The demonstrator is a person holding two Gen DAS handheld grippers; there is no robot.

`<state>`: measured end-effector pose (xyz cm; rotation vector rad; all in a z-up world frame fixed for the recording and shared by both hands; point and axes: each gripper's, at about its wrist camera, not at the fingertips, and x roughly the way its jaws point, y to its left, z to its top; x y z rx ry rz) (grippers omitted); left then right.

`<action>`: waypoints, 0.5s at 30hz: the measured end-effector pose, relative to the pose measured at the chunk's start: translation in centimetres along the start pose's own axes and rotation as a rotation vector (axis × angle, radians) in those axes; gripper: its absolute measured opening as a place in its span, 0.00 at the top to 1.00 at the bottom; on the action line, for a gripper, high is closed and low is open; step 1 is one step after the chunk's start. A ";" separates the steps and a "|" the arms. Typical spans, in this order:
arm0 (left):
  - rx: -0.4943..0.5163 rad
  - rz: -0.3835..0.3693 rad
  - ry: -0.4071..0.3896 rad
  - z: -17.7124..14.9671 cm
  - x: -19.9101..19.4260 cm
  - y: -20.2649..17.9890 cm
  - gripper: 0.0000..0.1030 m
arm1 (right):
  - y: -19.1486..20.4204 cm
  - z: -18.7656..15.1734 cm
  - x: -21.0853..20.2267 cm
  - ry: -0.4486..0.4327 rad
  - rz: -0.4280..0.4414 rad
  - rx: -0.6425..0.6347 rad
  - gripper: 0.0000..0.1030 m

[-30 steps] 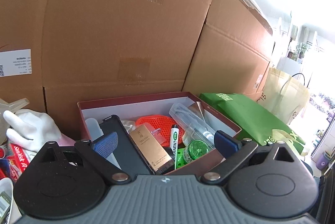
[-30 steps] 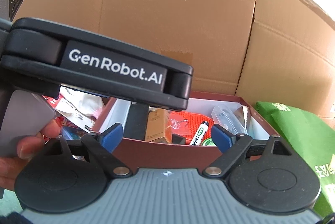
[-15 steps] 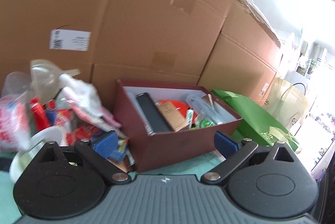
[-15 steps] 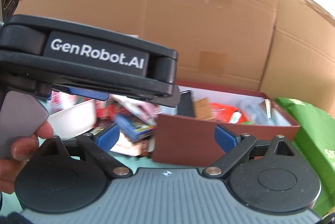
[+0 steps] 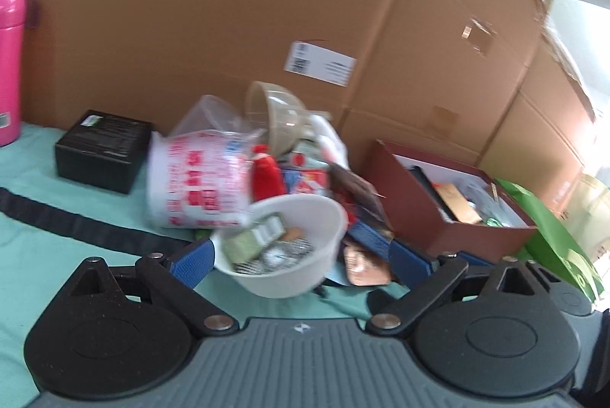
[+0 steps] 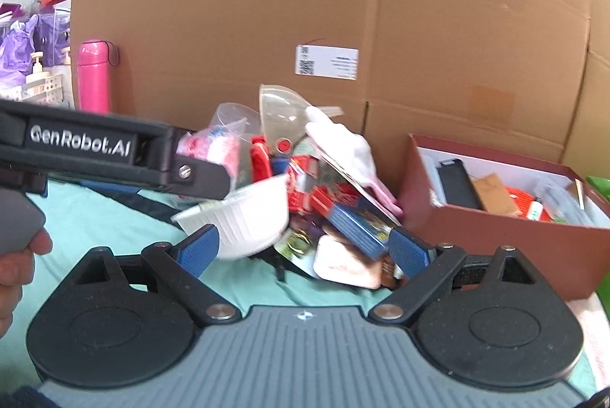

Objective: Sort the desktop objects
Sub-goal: 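Grasp the rim of the white ribbed bowl with the right gripper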

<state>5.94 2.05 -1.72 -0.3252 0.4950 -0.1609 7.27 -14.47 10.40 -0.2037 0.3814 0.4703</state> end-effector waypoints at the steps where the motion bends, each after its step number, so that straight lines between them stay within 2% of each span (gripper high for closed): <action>1: -0.010 0.007 0.002 0.2 0.1 0.6 0.04 | 0.1 0.3 0.4 -0.003 0.004 -0.002 0.12; 3: -0.023 0.020 0.006 0.4 0.5 1.6 0.07 | 0.3 0.8 1.2 -0.004 0.009 -0.007 0.19; 6: -0.038 0.029 0.024 0.5 1.2 2.7 0.19 | 0.8 1.3 2.1 0.005 0.017 -0.006 0.23; 8: -0.048 0.029 0.047 0.4 1.8 3.2 0.28 | 1.1 1.5 2.8 0.013 0.024 -0.010 0.31; 12: -0.061 0.027 0.078 0.0 2.5 3.8 0.31 | 1.1 1.0 3.8 0.041 0.043 -0.014 0.37; 13: -0.059 0.027 0.083 0.0 2.6 3.7 0.31 | 1.2 0.7 4.0 0.061 0.036 -0.034 0.45; 15: -0.053 0.019 0.086 -0.1 2.7 3.6 0.31 | 1.2 -0.3 4.3 0.108 0.005 -0.075 0.47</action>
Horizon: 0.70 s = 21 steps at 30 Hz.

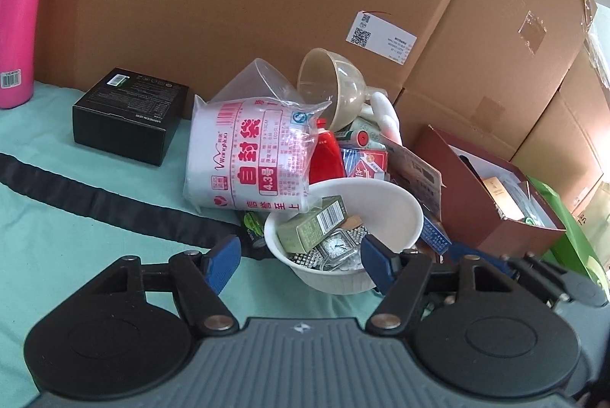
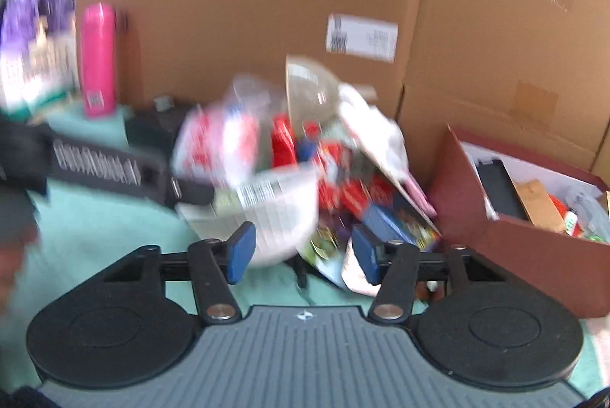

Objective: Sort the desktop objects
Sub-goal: 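Grasp the rim of the white ribbed bowl with the right gripper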

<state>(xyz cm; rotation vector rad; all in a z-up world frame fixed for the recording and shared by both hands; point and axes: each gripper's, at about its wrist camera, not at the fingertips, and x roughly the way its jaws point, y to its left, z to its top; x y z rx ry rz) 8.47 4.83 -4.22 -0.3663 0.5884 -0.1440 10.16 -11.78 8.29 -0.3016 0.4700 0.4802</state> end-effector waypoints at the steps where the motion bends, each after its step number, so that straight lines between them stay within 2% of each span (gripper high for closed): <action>1: 0.006 -0.003 -0.002 0.0 0.0 -0.1 0.31 | -0.1 -0.7 0.1 0.024 -0.006 -0.005 0.47; 3: 0.018 -0.005 -0.003 -0.1 0.0 -0.3 0.31 | -0.6 -1.9 0.8 0.093 -0.009 0.013 0.47; 5: 0.026 -0.003 -0.002 0.0 0.2 -0.4 0.31 | -1.2 -2.8 0.9 0.118 -0.012 0.036 0.49; 8: 0.015 0.003 0.004 0.2 0.5 -0.3 0.31 | -1.8 -1.6 -0.7 0.032 0.020 0.083 0.49; 11: 0.011 0.009 0.001 0.3 0.4 -0.2 0.31 | -1.7 0.9 -1.9 -0.100 -0.019 0.078 0.48; 13: 0.004 0.015 -0.010 0.5 0.1 0.1 0.31 | -1.3 2.2 -1.6 -0.126 -0.021 0.054 0.47; 17: -0.004 0.045 -0.016 0.9 -0.1 0.7 0.31 | 0.0 2.0 -0.1 -0.089 -0.024 -0.024 0.48; 21: -0.008 0.035 0.008 0.7 0.4 0.9 0.31 | -0.2 -1.2 0.9 0.036 -0.033 -0.056 0.48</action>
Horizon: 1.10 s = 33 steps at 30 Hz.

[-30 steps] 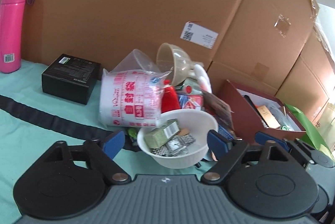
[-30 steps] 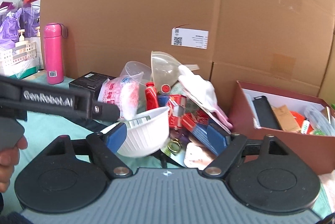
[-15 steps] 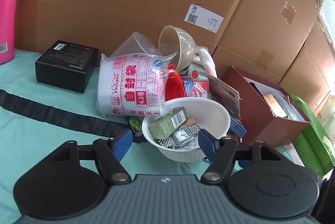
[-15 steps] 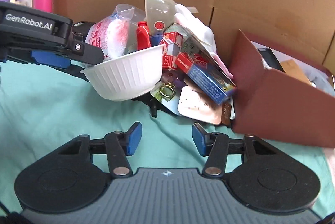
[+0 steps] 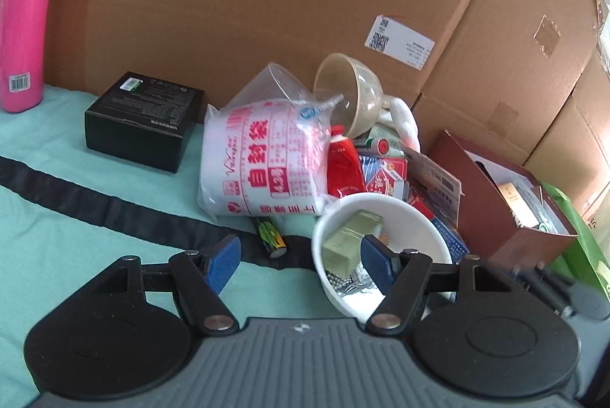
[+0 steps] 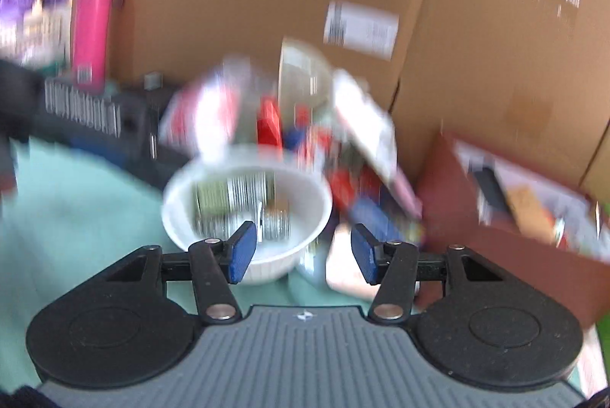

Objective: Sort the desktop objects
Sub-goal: 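Grasp the rim of the white ribbed bowl with the right gripper, then tip the white bowl to spill its contents onto the cloth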

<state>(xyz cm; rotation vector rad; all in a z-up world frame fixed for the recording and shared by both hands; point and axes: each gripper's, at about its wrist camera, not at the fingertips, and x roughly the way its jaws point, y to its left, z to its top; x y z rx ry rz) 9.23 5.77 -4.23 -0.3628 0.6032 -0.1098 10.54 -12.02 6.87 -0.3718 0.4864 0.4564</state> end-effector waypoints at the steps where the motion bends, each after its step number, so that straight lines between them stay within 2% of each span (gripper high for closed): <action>1: 0.005 -0.008 0.008 -0.1 0.2 -0.2 0.31 | -0.4 -0.8 0.2 0.028 0.002 0.015 0.48; 2: 0.011 -0.023 0.016 -0.2 0.4 -0.4 0.27 | -0.7 -1.5 0.5 0.059 0.006 0.033 0.48; 3: 0.015 -0.052 0.023 -0.3 0.5 -0.7 0.28 | -1.2 -1.9 0.4 0.066 0.026 0.068 0.48; 5: 0.037 -0.061 0.031 -0.4 0.7 -1.6 0.29 | -1.9 -2.1 0.2 0.077 0.041 0.107 0.48; 9: 0.093 -0.095 0.035 -0.6 0.4 -3.0 0.29 | -1.9 -2.2 -0.4 0.061 -0.001 0.065 0.47; 13: 0.115 -0.093 0.030 -0.6 0.6 -3.8 0.29 | -2.2 -2.3 -0.9 0.049 0.015 0.088 0.47; 18: 0.132 -0.095 0.060 -0.1 2.1 -4.9 0.29 | -1.9 -2.6 -0.4 0.085 0.029 0.101 0.47; 21: 0.139 -0.137 0.079 0.3 2.8 -5.9 0.30 | -1.9 -2.8 -0.4 0.090 0.038 0.108 0.47; 24: 0.146 -0.212 0.115 0.2 2.8 -7.2 0.40 | -2.0 -3.0 -0.2 0.097 0.033 0.112 0.46; 25: 0.155 -0.236 0.119 0.0 2.6 -7.7 0.39 | -2.1 -3.1 -0.1 0.096 0.030 0.117 0.46; 28: 0.234 -0.238 0.097 -0.7 1.7 -9.3 0.39 | -2.6 -3.2 -0.1 0.096 0.001 0.136 0.44; 33: 0.189 -0.268 0.095 -0.8 1.0 -9.5 0.39 | -2.9 -3.3 -0.3 0.088 0.000 0.143 0.42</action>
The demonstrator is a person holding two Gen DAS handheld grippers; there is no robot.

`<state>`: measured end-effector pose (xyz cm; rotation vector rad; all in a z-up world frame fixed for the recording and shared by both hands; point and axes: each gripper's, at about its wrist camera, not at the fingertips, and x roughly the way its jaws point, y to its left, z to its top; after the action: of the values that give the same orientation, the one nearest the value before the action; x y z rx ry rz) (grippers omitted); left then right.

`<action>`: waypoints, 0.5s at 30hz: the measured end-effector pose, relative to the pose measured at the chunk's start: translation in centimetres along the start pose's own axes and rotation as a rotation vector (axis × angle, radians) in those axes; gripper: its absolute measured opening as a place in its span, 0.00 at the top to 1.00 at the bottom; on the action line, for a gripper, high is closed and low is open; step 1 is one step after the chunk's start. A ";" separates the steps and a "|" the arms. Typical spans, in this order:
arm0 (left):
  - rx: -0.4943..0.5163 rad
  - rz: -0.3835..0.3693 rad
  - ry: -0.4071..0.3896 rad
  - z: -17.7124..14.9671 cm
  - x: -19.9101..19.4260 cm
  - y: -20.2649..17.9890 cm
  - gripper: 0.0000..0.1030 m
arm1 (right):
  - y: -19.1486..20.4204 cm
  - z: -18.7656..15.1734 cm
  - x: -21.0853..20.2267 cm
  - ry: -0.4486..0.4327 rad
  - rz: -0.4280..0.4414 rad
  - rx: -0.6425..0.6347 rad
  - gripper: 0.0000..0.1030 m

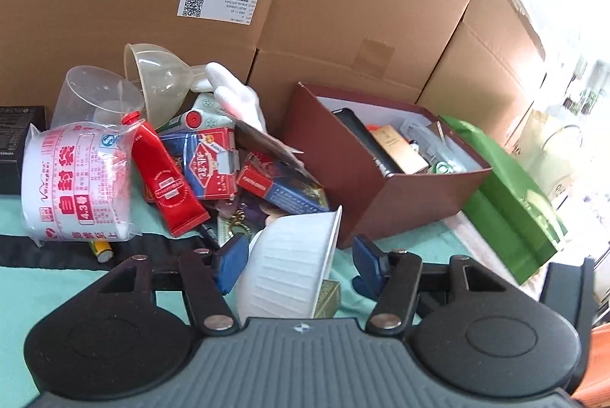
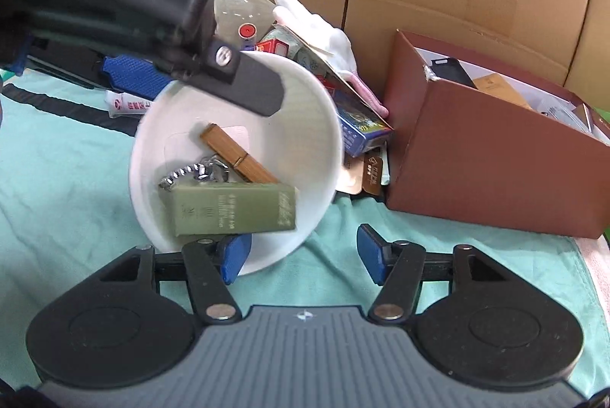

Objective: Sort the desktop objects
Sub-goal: 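Tip the white bowl to spill its contents onto the cloth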

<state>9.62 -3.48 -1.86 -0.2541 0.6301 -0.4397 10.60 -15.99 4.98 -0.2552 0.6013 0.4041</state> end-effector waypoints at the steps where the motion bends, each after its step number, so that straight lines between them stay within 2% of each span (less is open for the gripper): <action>1: -0.010 -0.013 -0.003 0.1 -0.1 -0.1 0.39 | 0.2 0.2 0.0 -0.011 0.022 0.001 0.42; 4: 0.007 0.003 -0.025 0.4 -0.6 -0.8 0.38 | 0.7 1.0 0.1 -0.043 0.079 0.009 0.40; 6: -0.007 -0.020 -0.025 0.5 -1.0 -0.8 0.34 | 0.9 1.6 -0.6 -0.125 0.171 0.033 0.42; 7: -0.015 -0.017 -0.033 0.6 -1.3 -0.8 0.35 | 1.0 2.0 -0.9 -0.154 0.188 0.043 0.44; 8: -0.013 0.004 -0.044 0.6 -1.5 -0.8 0.36 | 1.2 2.5 -1.0 -0.169 0.191 0.032 0.44; 11: -0.034 -0.023 -0.046 0.7 -2.0 -0.2 0.36 | 1.8 2.8 -0.5 -0.152 0.175 -0.001 0.42; 15: -0.070 -0.004 -0.034 0.5 -2.2 0.5 0.36 | 1.3 2.2 -0.8 -0.145 0.169 0.010 0.42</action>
<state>8.54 -1.94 -0.57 -0.3287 0.6129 -0.4168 10.53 -14.34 7.09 -0.1645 0.4841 0.5775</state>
